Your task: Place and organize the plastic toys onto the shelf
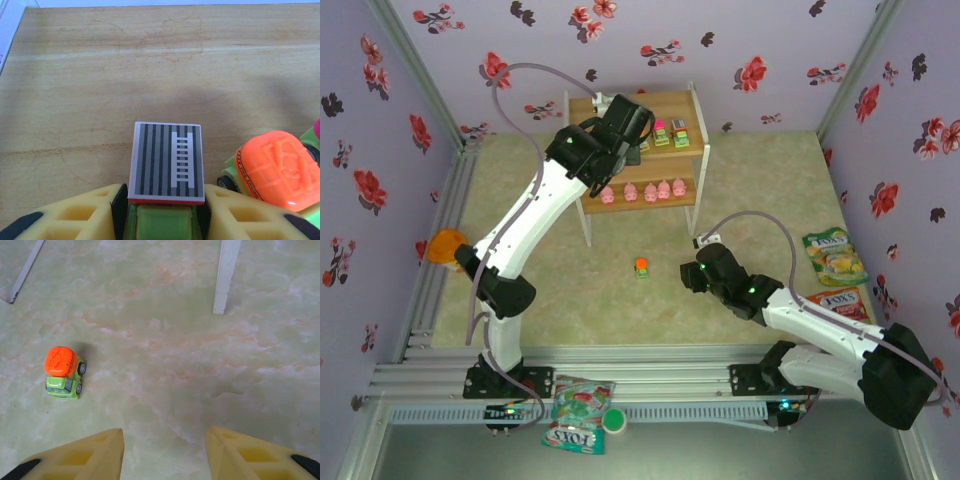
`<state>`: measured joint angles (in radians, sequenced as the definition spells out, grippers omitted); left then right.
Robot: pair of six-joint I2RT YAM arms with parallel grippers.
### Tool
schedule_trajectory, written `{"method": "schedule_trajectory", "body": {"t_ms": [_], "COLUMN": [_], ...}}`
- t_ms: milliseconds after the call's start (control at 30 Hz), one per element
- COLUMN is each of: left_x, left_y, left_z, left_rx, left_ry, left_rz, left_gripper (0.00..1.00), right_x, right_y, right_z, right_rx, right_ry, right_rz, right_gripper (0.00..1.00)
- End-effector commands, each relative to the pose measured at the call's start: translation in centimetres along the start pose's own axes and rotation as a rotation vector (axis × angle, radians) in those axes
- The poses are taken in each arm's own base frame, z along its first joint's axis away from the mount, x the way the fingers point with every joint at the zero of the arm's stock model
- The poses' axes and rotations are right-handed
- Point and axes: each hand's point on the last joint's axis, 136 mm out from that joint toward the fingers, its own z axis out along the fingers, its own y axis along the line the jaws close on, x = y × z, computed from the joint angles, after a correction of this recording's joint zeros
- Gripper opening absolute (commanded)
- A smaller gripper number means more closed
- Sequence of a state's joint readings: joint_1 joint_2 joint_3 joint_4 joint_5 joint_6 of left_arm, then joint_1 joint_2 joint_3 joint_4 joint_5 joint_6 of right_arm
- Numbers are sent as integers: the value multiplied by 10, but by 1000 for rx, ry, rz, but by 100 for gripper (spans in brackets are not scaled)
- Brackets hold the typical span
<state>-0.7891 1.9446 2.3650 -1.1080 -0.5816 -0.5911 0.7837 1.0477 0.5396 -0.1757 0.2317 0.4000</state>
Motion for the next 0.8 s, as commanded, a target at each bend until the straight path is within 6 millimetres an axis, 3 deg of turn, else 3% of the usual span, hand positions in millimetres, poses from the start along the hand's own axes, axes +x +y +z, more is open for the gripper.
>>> {"method": "schedule_trajectory", "body": {"t_ms": [0, 767], "left_x": [-17, -33], "left_y": [5, 7], "left_z": [-13, -43], "left_rx": [21, 67], "left_ry": [-43, -102], "left_rz": [-22, -54], "left_gripper": [45, 46], "right_x": [-9, -10], "right_y": [4, 5], "right_z": [-1, -2], "right_rx": [-7, -13], "right_ry": [-31, -33], "right_rz": [-8, -6], "right_gripper": [48, 48]}}
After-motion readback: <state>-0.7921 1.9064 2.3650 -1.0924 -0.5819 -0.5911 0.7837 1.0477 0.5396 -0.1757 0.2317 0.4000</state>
